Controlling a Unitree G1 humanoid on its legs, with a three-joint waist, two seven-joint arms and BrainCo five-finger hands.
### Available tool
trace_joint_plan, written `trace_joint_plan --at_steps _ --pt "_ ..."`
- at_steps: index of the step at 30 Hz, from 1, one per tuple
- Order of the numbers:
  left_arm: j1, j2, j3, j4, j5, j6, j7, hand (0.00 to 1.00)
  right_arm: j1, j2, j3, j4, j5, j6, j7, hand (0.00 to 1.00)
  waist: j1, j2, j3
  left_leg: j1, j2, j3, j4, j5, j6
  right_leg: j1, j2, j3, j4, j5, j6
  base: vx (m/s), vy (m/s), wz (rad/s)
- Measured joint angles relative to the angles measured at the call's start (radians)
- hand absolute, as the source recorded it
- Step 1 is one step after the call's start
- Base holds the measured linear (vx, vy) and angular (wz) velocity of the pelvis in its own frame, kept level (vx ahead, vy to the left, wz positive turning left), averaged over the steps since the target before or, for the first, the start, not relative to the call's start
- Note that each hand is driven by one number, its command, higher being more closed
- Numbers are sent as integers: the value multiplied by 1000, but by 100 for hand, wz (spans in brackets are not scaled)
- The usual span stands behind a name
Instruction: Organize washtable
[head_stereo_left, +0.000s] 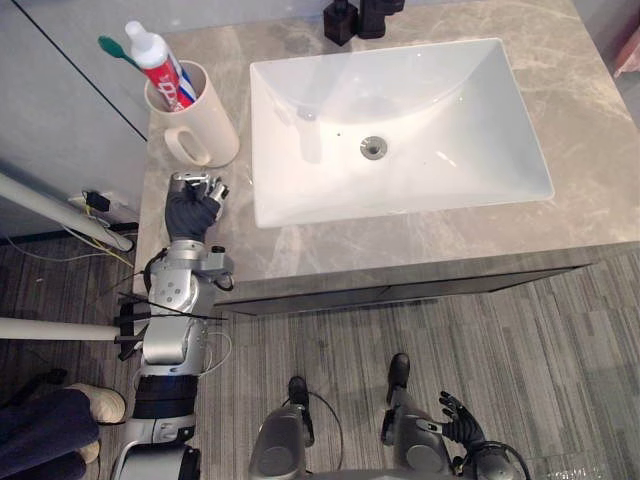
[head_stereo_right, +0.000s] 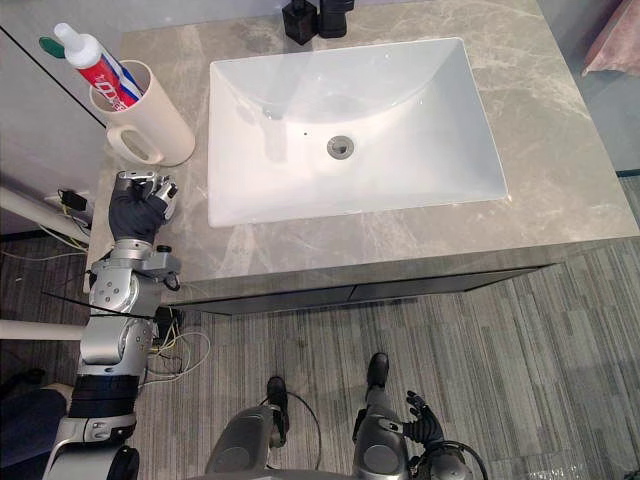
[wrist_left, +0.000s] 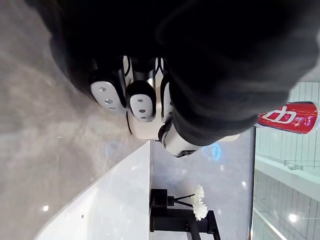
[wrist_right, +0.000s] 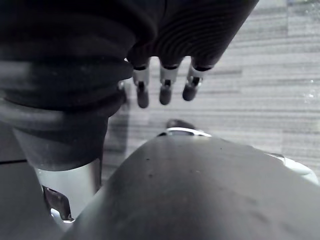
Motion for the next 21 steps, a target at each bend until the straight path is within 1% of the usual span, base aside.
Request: trace_joint_plan --at_steps 4,8,11,14,16,17,19,21 --pt "-5 8 -7 0 8 7 0 100 0 3 0 0 0 0 0 0 0 -5 -3 -1 0 0 1 0 0 0 0 0 0 0 0 0 0 0" --pt "-13 44 -20 1 23 12 1 100 0 5 0 0 0 0 0 0 0 -8 -4 -5 0 0 2 0 0 -4 0 1 0 0 -1 0 0 0" --pt "-63 71 -20 36 44 14 6 100 0 6 1 -1 0 0 0 0 0 -13 -3 -11 1 0 7 0 0 -9 0 1 1 1 -1 0 0 0" --pt "-131 100 -19 92 69 15 27 100 0 7 1 -2 0 -1 0 0 0 -24 2 -16 1 -2 13 0 0 -10 0 0 2 3 -2 0 0 0" --pt "-174 122 -18 118 93 17 41 100 0 15 2 -4 0 -2 -1 0 0 -39 10 -19 1 -2 17 0 0 -12 0 0 3 4 -3 -15 -2 0" --pt "-185 124 -15 125 100 20 45 100 0 17 2 -6 0 -2 -1 0 0 -43 13 -21 1 -2 18 0 0 -14 0 0 3 4 -4 -31 -3 -1" --pt "-223 129 17 142 121 30 47 100 0 23 3 -15 0 -3 0 0 -1 -55 22 -38 2 -3 27 0 0 -29 0 1 5 7 -7 -34 0 -1" --pt "-247 140 26 156 139 36 54 100 1 24 3 -27 0 -3 0 0 -1 -57 32 -47 3 -5 35 0 0 -32 0 0 5 9 -7 -16 1 1"
